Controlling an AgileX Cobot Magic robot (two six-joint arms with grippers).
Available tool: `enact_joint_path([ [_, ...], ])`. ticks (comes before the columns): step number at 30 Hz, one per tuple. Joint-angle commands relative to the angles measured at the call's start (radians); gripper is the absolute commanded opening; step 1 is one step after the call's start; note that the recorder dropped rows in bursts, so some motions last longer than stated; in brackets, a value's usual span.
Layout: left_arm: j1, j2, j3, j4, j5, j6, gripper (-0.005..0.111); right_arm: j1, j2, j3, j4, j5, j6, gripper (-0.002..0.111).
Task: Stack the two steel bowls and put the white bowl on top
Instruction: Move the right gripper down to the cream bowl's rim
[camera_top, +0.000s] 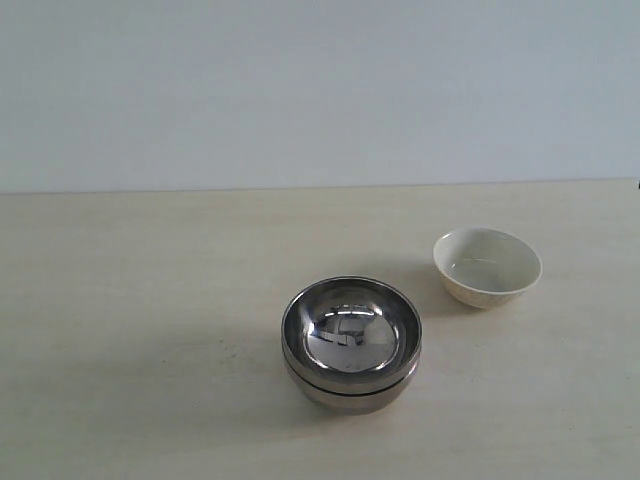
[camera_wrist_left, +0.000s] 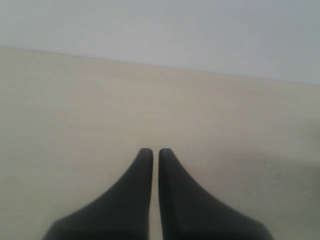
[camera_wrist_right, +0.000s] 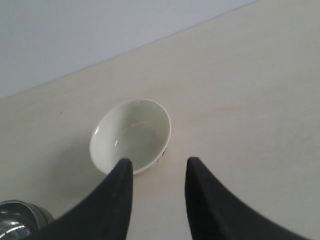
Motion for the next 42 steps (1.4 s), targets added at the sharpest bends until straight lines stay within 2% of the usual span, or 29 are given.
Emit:
enact_joint_path([
  [1,0.004,-0.002,0.004,0.002,-0.009,-0.012,0.004,-0.006,0.123,-0.089,-0.027,0.04,-0.008,0.031],
  [15,0.004,-0.002,0.004,0.002,-0.009,-0.012,0.004,-0.006,0.485,-0.347,-0.07,0.12,-0.018,0.032],
  [21,0.004,-0.002,0.004,0.002,-0.009,-0.012,0.004,-0.006,0.599,-0.422,-0.067,0.136,-0.031,0.059],
  [42,0.004,-0.002,0.004,0.002,-0.009,-0.012,0.004,0.006,0.79,-0.468,-0.014,0.076,-0.031,0.059],
])
